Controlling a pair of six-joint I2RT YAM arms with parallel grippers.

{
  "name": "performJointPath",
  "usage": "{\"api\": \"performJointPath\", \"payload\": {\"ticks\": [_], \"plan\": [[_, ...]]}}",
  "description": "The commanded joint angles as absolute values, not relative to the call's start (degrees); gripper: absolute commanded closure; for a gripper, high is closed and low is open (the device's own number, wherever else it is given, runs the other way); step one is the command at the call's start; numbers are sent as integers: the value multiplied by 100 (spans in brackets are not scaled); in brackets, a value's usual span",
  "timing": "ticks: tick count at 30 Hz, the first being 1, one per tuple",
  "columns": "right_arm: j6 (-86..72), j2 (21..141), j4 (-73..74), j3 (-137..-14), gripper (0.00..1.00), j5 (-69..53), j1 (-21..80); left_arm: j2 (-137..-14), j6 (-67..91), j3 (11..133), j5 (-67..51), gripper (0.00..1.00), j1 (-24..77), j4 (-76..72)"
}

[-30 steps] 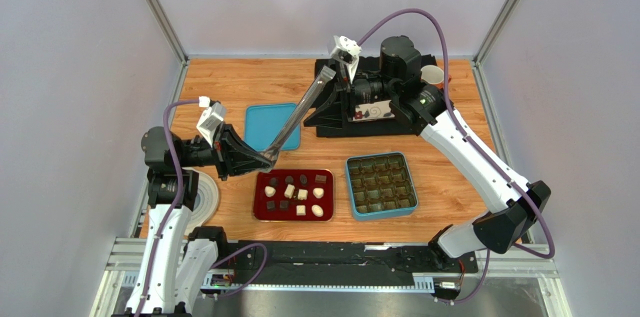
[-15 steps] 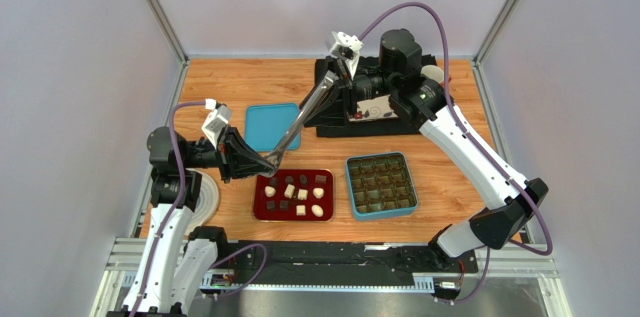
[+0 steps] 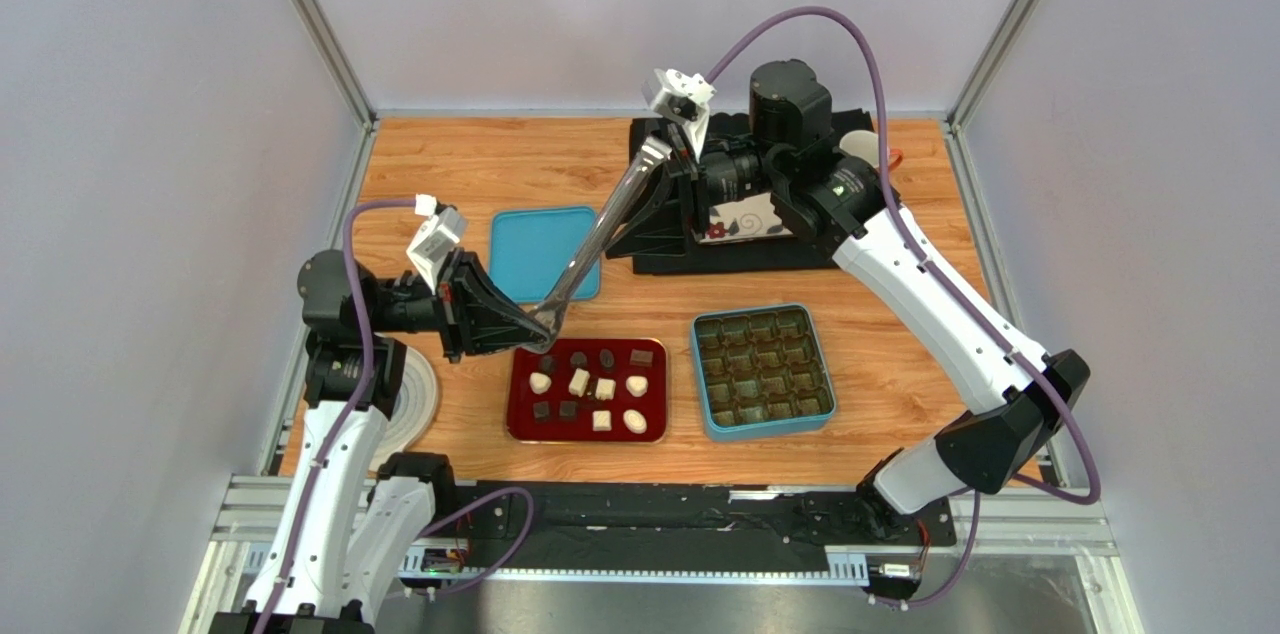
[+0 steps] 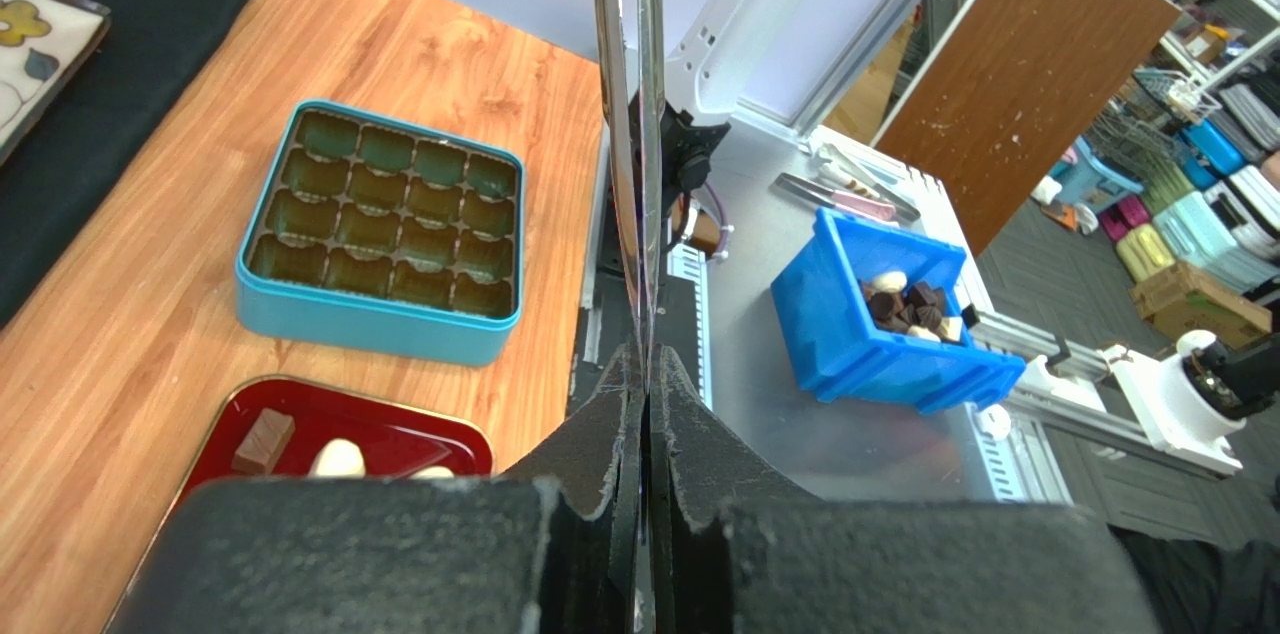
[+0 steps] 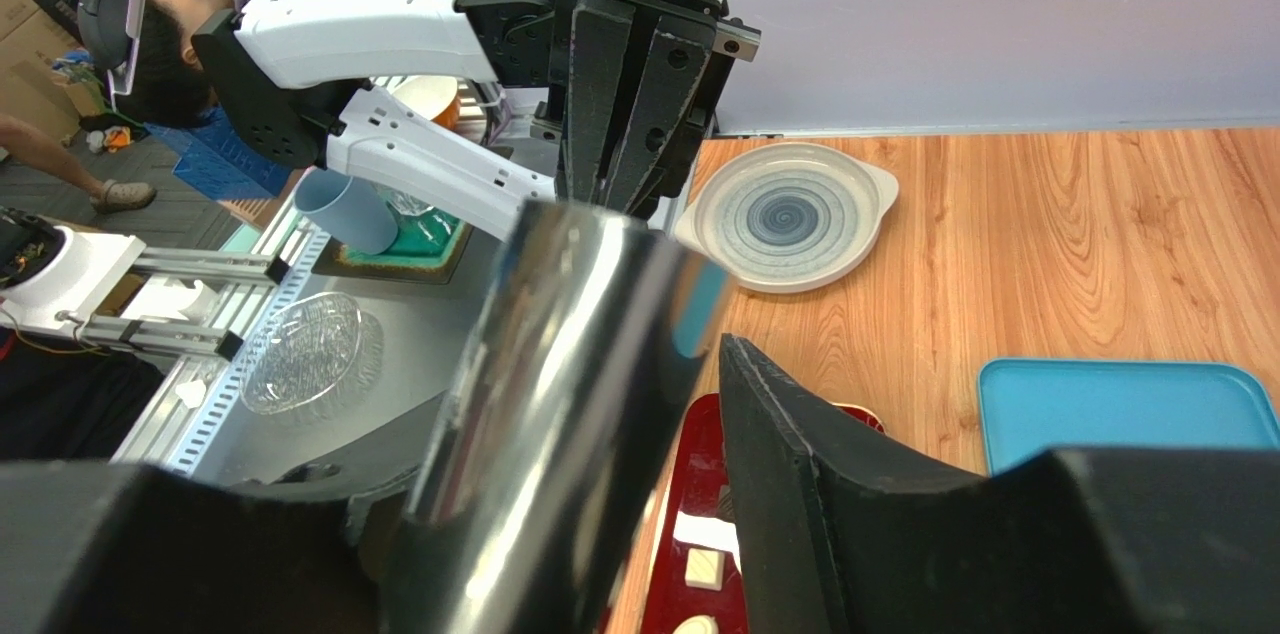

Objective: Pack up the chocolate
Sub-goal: Pick up the fake chocolate from the plate.

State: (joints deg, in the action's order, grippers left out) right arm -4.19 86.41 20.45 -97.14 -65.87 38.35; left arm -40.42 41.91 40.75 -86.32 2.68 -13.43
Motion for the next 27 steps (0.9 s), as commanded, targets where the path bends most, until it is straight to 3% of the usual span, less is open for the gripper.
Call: {"api": "performJointPath", "payload": {"ticks": [1, 8, 15, 25, 27], "plan": [[-509, 8684, 1916, -9826, 50, -6530, 3999, -4017, 4473, 4017, -10125, 100, 316, -2003], [-230, 8587, 2161, -9808, 47, -6635, 4060, -4034, 4764, 3867, -10125, 100, 316, -2443], [711, 8587, 3549, -10204, 45, -6557, 4052, -4034, 4816, 3973, -10125, 100, 316, -2435], [98, 8455, 2646, -9958, 44, -6636, 4043, -3999, 4834, 3938, -10134, 100, 316, -2452], [-323, 8411, 1904, -9818, 46, -6618, 4043, -3982, 4825, 3920, -10125, 100, 316, -2443]]}}
